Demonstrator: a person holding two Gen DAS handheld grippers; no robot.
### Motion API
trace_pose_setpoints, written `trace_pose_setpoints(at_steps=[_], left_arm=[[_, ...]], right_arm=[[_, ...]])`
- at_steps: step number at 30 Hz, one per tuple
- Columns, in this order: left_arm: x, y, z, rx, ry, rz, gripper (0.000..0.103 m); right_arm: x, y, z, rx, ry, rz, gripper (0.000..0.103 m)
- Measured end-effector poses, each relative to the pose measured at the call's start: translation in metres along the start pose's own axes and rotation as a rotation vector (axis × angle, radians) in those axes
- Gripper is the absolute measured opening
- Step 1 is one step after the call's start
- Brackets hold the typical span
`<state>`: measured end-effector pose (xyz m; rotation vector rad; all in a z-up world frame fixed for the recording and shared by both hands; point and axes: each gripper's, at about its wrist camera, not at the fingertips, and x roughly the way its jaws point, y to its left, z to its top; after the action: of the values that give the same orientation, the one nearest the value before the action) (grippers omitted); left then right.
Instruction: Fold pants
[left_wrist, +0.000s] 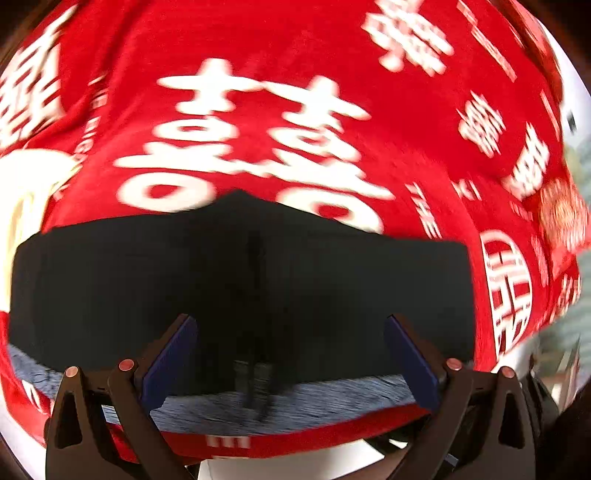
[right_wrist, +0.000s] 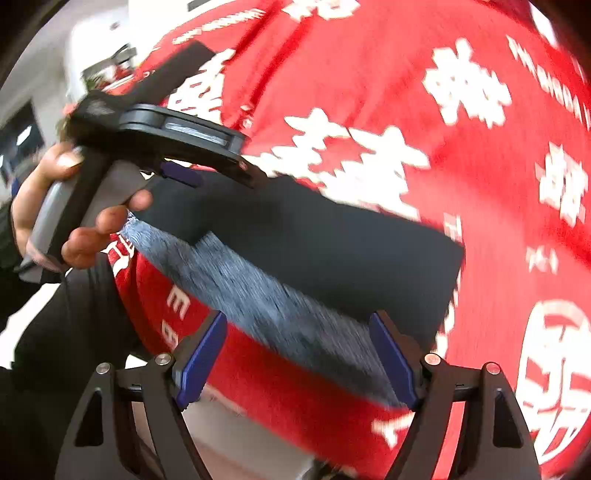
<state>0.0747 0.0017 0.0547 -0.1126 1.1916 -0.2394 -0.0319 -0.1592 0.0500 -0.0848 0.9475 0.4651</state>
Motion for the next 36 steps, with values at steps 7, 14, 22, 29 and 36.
trace_pose_setpoints(at_steps=[7,14,22,29,36], left_arm=[[0.047,-0.045,-0.009,0.094,0.086,0.026,0.101],[0.059,-0.045,-0.013,0.116,0.109,0.065,0.101],[0.062,-0.051,-0.017,0.153,0.094,0.105,0.102],[0.062,-0.051,-0.016,0.160,0.096,0.102,0.102],[0.061,-0.051,-0.019,0.175,0.092,0.099,0.102]], right_arm=[[0.003,-0.004,-0.036,0.071,0.049,0.121,0.080],[0.040,-0.027,-0.048,0.174,0.127,-0.105,0.053],[-0.007,-0.040,-0.050,0.243,0.083,0.025,0.072],[-0.026,-0.043,-0.015,0.198,-0.016,0.091,0.072],[0.025,-0.045,-0.019,0.154,0.178,0.129,0.086]])
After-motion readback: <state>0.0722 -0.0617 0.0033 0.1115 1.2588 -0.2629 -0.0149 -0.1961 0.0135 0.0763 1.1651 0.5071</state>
